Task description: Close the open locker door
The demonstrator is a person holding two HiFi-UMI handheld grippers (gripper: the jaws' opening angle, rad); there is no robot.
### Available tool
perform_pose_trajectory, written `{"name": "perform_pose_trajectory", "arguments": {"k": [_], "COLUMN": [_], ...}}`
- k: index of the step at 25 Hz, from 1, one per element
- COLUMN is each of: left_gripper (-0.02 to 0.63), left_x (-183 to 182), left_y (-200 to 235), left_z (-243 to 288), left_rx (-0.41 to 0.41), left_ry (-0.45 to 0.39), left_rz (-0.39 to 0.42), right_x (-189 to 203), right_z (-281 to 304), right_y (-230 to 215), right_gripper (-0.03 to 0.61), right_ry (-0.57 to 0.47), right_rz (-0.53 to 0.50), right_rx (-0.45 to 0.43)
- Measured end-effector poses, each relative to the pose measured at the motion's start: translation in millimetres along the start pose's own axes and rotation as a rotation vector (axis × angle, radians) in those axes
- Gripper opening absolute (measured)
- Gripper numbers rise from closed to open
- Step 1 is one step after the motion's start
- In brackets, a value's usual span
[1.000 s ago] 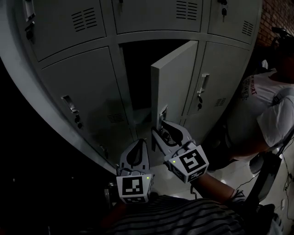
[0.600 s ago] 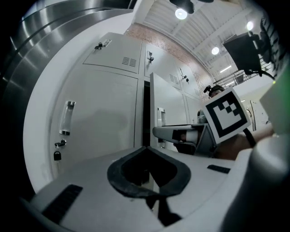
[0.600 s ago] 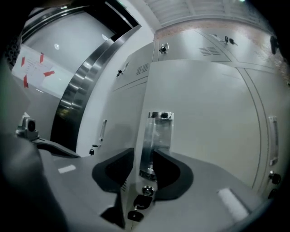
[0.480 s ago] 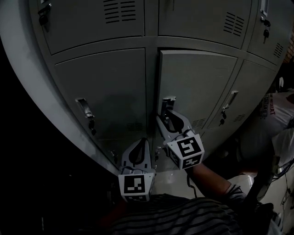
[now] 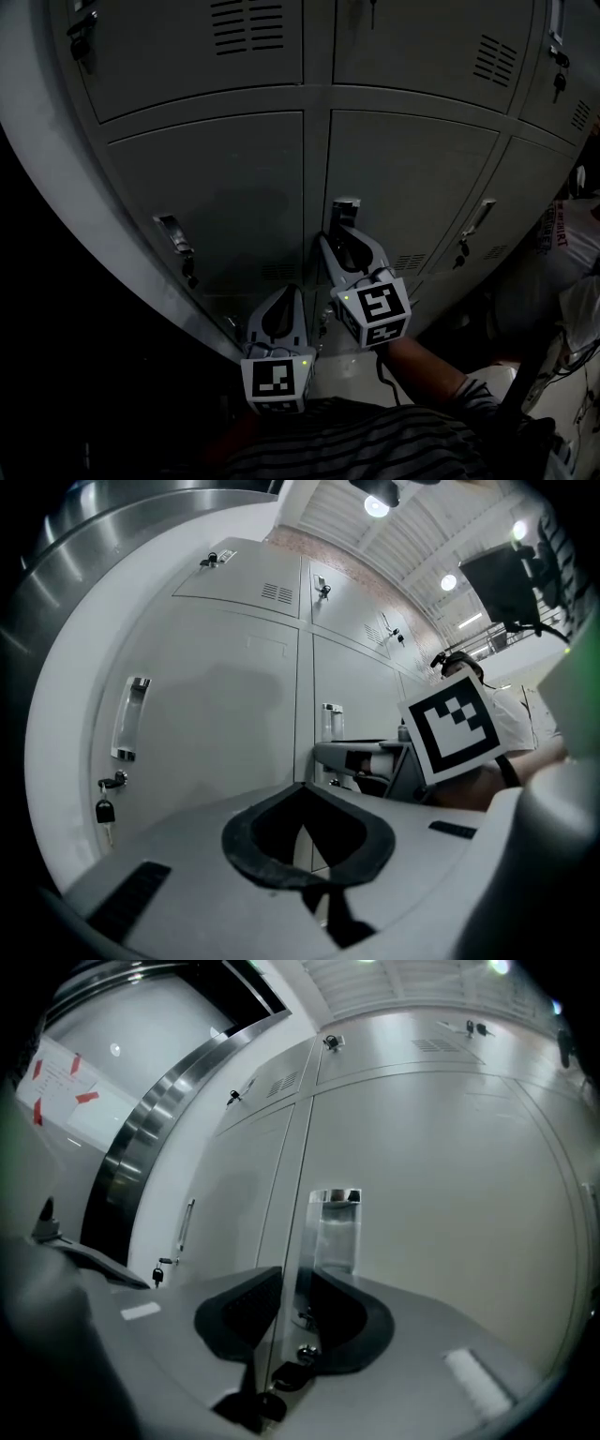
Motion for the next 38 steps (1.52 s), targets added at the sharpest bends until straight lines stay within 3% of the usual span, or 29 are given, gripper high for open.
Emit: {"name": "perform_pose_trajectory", "arguments": {"k": [5,11,18,21,28,30,38], "left_gripper": [0.005,0.005,0.005,0.005,0.005,0.005,0.005], "left_x": [1,-8,-12,-8,-18,-25,-37], "left_y": [-14,-52,-141,-188,-288,-303,-316], "left_z": [-8,-40,-119,-164,-272,-296,-357], "left_rx": [0.004,0.015,0.029,0.031,0.045,0.036,0.025], "left_ry": [0.018,0.012,-0.024,-0.024,0.05,0.047,0.032], "left_rz": [-0.003,0.008,0.009,0.006,0.02,0.029,0.045], "right_x": [-6,-17,-9,-5,-2,-5,-14], "right_z": [-19,-97,-243,-314,-461,-490,-541], "right_y": [1,10,32,42,60,67,107], "right_gripper": [0.186,0.179,0.171,0.156,0.056,0.0,0.0], "right_ry": [-0.034,-0.076,-0.048,-0.034,0.009,0.017,0.033], "right_rz": [0.055,0.112,0.161,0.166,0.223,0.227,0.243], "right_rx": [-0.032,-0.042,-0.056,-0.049,-0.024,-0.019,-0.025]}}
Point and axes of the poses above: the fingertips, and each gripper's own axes: z forward along the fingers, y to its left, x out of its underside, the point moved 10 cm from there along -z, backward along the fingers, and after that the axes turned 7 degrees about z, right-handed, at the moved point
